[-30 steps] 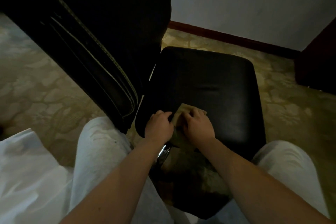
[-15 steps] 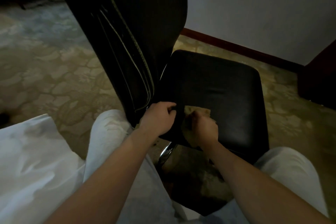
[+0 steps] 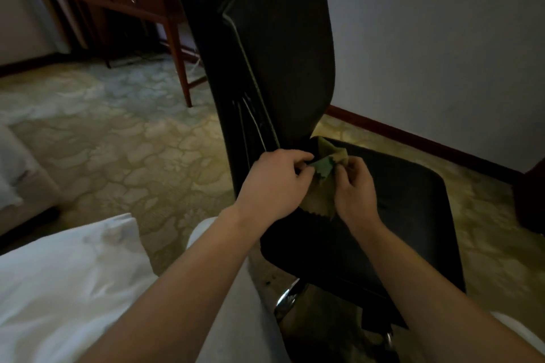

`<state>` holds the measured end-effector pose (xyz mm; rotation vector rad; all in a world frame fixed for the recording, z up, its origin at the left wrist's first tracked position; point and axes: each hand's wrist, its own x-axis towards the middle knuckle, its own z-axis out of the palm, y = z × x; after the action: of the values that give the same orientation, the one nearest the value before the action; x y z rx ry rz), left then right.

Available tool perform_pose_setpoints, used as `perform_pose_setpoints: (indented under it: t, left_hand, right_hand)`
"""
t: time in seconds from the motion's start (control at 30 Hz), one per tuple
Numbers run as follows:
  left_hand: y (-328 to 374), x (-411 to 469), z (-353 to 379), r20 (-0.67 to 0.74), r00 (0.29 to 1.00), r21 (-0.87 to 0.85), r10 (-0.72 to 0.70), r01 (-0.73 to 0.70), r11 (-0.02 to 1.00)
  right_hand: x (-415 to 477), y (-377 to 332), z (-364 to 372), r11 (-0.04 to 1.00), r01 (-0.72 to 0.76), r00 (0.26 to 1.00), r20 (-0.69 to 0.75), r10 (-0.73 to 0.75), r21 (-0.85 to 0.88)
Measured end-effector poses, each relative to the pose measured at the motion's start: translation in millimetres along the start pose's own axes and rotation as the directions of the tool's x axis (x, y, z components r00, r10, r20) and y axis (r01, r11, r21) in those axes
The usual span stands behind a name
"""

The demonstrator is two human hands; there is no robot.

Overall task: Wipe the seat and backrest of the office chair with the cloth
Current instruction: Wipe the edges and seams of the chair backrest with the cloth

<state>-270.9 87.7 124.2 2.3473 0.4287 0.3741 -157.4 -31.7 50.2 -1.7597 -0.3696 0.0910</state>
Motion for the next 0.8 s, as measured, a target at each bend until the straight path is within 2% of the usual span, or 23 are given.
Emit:
perform_pose_setpoints:
  t: [0.17,0.3,0.47,0.57,0.67,0.8]
  left_hand:
    - [15,2,-39,-0.080,0.996,-0.004,0.025,-0.025,1.000]
    - [14,1,-69,-0.178,0.984,-0.052,0.016,-0.025,0.998]
    - [5,-3,-92,-0.337,0.941,-0.173,-0.031,-0.029,0.984]
    - [1,-4,-103,-0.453,0.887,-0.254,-0.086,-0.036,0.966]
    - [-3,-4,-112,-0.482,0.867,-0.318,-0.127,-0.038,0.947]
    - [-6,2,-120,-0.544,0.831,-0.312,-0.116,-0.072,0.947]
  right_hand:
    - [7,-47,6,0.994,0.022,0.999,0.023,-0.024,0.111]
    - [8,-87,18,0.990,0.072,0.994,0.069,-0.081,0.122]
    - [7,-127,41,0.966,0.213,0.968,0.103,-0.229,0.145]
    - [1,-140,54,0.923,0.366,0.917,0.120,-0.379,0.118]
    - [-5,-144,60,0.849,0.526,0.836,0.157,-0.526,0.046]
    - [0,-142,62,0.774,0.632,0.760,0.224,-0.611,-0.032]
